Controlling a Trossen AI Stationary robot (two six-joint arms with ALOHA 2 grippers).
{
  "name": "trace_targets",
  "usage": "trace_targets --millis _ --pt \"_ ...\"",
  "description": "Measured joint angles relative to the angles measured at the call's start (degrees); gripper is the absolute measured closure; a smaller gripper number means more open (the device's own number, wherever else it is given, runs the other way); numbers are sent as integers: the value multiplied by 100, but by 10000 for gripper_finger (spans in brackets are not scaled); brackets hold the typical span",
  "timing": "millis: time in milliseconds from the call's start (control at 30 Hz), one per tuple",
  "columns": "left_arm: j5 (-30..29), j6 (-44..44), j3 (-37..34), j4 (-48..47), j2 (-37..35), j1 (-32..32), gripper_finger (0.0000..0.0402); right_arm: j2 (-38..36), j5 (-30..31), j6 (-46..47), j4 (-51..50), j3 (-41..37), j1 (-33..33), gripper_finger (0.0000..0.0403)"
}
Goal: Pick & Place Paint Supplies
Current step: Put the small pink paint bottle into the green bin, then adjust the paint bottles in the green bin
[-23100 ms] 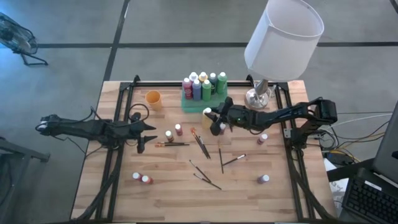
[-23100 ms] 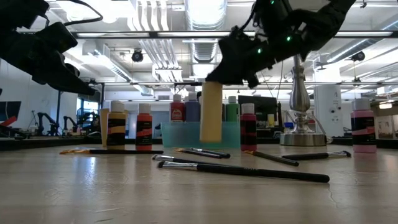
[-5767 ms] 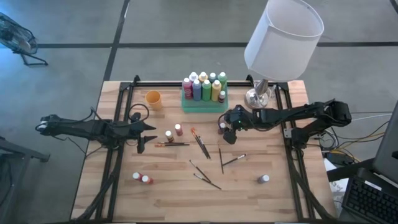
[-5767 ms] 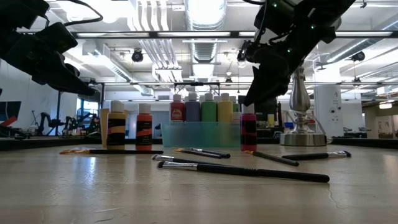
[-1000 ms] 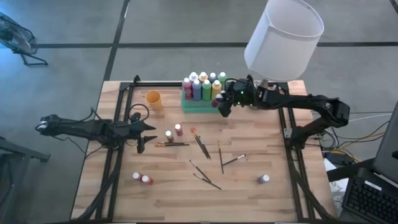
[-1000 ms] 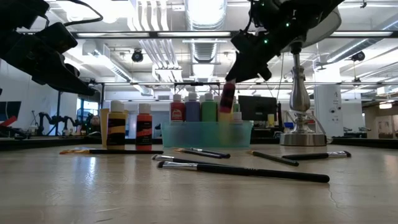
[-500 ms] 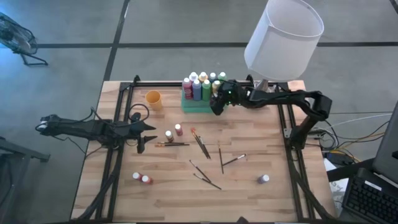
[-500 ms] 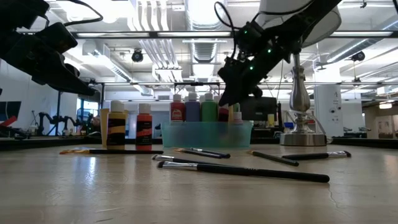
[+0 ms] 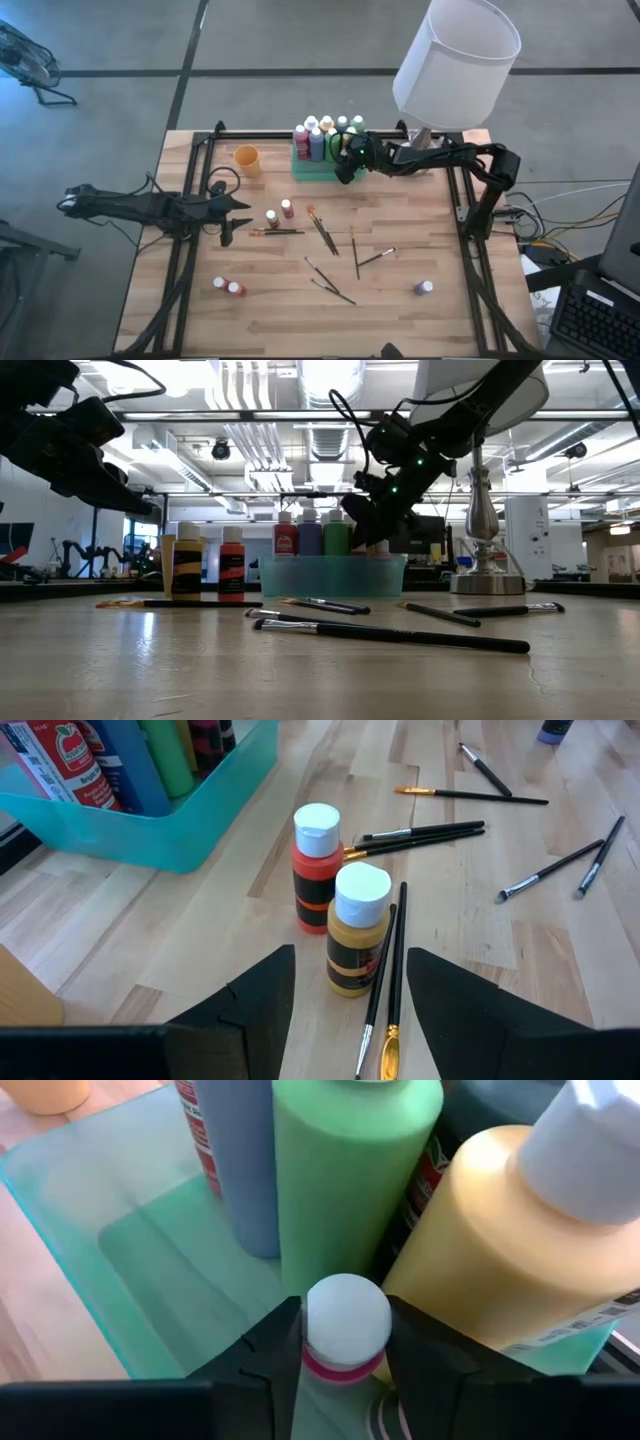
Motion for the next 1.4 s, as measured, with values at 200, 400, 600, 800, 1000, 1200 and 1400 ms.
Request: trace_targets --millis 200,400,600,800,1000,1200,1400 --pt "-1 0 0 -3 0 0 202 0 12 4 -13 -4 0 282" --pt "-2 -1 0 -6 0 0 202 -2 45 -2 -23 -7 0 291" --pt "-2 -2 0 -9 0 0 202 2 103 -34 -104 -34 -7 240" --pt "-2 -2 0 -21 0 1 202 2 84 -35 -90 -33 1 210" --pt "-2 -1 0 -22 0 0 202 -132 80 -56 -115 -33 88 205" --pt "-2 -2 0 -33 0 2 202 -494 82 -150 -167 -31 266 220" --pt "-1 -2 0 -41 0 0 202 -1020 457 -278 -799 -28 366 242"
